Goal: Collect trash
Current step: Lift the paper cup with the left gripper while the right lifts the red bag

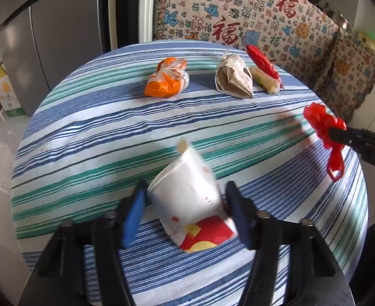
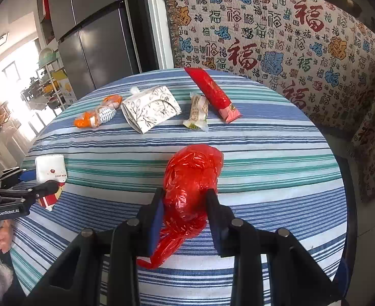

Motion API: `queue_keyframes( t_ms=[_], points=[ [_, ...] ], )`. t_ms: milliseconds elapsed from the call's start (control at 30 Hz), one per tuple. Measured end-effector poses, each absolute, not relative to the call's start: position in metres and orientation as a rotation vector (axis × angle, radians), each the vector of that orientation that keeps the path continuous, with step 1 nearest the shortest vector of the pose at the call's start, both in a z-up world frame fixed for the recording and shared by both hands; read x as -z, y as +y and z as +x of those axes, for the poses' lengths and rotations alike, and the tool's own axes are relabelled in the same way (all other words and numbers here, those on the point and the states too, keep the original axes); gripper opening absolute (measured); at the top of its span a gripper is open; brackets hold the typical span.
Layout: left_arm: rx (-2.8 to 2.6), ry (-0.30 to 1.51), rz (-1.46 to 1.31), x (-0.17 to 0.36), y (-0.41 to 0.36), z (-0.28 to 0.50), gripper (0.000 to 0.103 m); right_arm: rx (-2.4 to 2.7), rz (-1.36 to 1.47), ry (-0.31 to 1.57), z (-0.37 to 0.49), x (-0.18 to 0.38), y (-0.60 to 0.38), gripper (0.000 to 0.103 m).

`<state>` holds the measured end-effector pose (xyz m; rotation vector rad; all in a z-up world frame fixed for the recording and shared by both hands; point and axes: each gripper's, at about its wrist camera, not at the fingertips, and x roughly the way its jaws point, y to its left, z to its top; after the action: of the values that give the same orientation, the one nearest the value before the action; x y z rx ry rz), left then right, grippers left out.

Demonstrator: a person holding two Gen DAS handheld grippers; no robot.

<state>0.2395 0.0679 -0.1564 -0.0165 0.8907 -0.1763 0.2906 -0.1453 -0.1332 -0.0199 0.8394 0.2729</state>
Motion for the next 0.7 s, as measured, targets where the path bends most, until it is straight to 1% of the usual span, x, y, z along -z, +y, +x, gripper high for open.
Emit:
queue_keyframes(
  t_ms=[33,67,100,233,500,700],
  points=[
    [0.180,0.886,-0.023,0.155,0.068,0.240,0.045,-0.276,-0.014,0.832,0.288,0.130,-0.148,0.032],
    [0.186,0.880,-0.034,0.154,0.067,0.239,0.041,-0.277,-0.011,0.825,0.285,0.127,-0.151,0.032],
    [0.192,0.875,-0.044,0.153,0.067,0.239,0.036,-0.277,-0.012,0.820,0.283,0.125,-0.153,0.032],
    [0.204,0.847,-0.045,0.148,0.060,0.237,0.030,-0.267,-0.031,0.815,0.275,0.122,-0.161,0.032],
    [0.256,0.828,-0.043,0.137,0.036,0.236,0.030,-0.253,-0.019,0.825,0.266,0.120,-0.186,0.032],
    [0.286,0.806,0.023,0.131,-0.002,0.230,0.031,-0.229,0.003,0.804,0.253,0.111,-0.213,0.032]
  ],
)
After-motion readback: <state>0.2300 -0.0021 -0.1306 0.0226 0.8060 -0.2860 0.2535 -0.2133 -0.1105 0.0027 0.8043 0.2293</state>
